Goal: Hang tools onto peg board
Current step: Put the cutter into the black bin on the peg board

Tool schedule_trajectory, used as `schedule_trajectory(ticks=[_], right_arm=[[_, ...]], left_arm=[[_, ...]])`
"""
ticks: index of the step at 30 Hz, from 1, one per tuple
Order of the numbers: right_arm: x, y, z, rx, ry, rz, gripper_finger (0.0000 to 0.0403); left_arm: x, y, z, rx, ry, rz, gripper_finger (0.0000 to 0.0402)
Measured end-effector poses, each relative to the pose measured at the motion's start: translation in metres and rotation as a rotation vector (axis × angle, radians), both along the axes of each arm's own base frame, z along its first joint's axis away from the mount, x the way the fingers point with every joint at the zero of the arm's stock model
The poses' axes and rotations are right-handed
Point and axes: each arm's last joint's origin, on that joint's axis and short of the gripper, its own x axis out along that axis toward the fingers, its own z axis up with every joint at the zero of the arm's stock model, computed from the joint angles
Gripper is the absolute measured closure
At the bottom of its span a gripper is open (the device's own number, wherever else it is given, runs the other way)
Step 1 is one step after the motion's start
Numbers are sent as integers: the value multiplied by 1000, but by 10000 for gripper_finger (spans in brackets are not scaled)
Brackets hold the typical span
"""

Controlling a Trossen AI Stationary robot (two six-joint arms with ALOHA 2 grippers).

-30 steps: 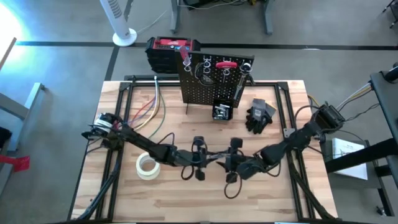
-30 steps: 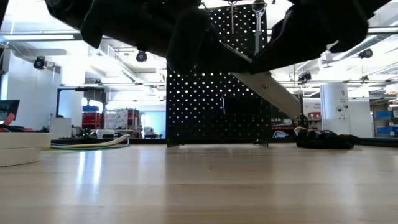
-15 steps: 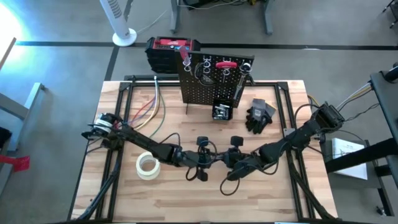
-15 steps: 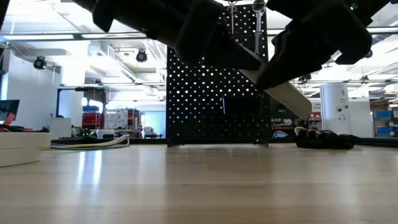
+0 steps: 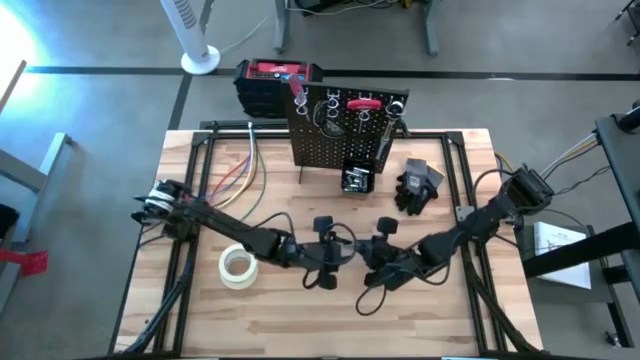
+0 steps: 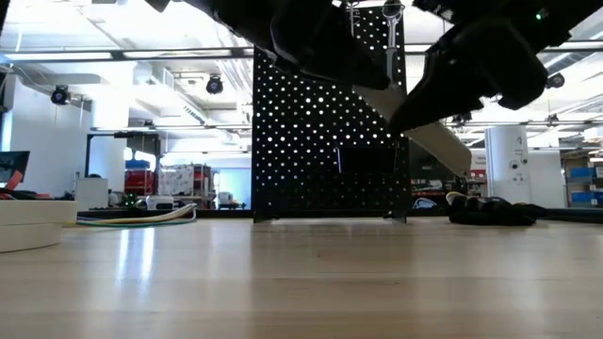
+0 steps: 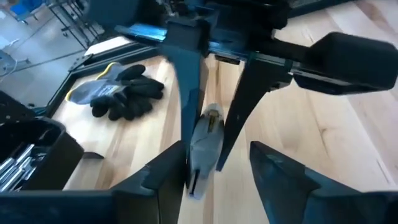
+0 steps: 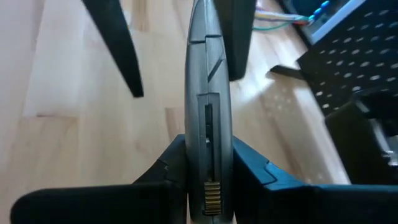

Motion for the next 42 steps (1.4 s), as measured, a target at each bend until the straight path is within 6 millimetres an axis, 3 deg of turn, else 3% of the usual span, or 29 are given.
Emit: schedule_trajectory(ticks=[8, 16, 20, 28, 35, 42], right_arm=[[-10, 21, 7, -100, -129, 14, 345], [-6, 34, 28, -48, -370, 196, 345], [-7, 32, 35, -24, -478, 249, 345], [-1, 22, 48, 19, -632, 279, 345], [1, 20, 49, 35, -651, 302, 345], [1, 19, 48, 34, -651, 298, 345]], left_arm=[[-22, 8, -16, -48, -142, 27, 239], [-41, 11, -34, -119, -446, -112, 240], [-47, 13, -38, -124, -478, -121, 240], [-32, 5, -38, -125, -480, -209, 240], [-13, -1, -29, -85, -523, -216, 240], [-11, -1, -27, -84, -527, -215, 246]])
